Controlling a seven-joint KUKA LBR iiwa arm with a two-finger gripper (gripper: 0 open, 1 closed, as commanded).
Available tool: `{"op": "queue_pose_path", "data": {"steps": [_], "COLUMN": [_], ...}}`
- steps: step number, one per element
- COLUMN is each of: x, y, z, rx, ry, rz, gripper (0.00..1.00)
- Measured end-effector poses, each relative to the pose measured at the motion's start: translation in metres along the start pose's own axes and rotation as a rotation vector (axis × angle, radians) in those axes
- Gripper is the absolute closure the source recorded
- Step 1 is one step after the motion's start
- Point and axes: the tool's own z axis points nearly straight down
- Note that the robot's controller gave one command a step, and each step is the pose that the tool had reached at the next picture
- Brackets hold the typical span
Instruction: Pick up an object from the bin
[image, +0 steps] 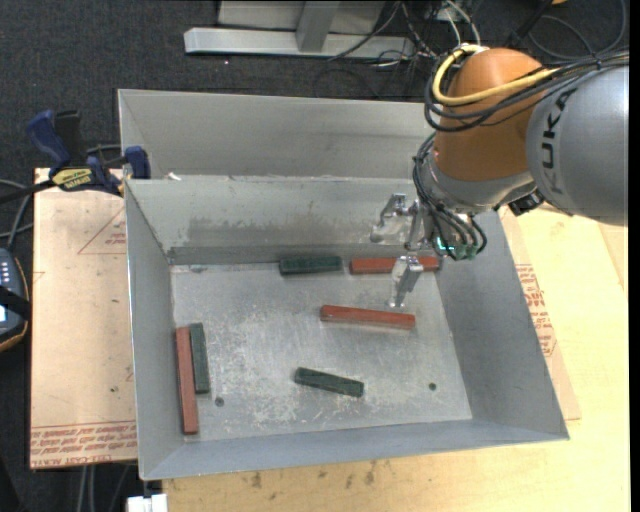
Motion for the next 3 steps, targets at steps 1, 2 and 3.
{"op": "queue_pose_path", "data": {"steps": [1,2,3], "x": [-0.002,0.013,0.02], "y": [0.0,0.006,0.014], "z": [-0.005,0.047,0.121], "rx": [0.0,0.0,0.001], "ry": [-0.008,-0.013,-0.024], "rz": [0.0,0.03,-0.166], "gripper": [0.0,0.0,1.0]}}
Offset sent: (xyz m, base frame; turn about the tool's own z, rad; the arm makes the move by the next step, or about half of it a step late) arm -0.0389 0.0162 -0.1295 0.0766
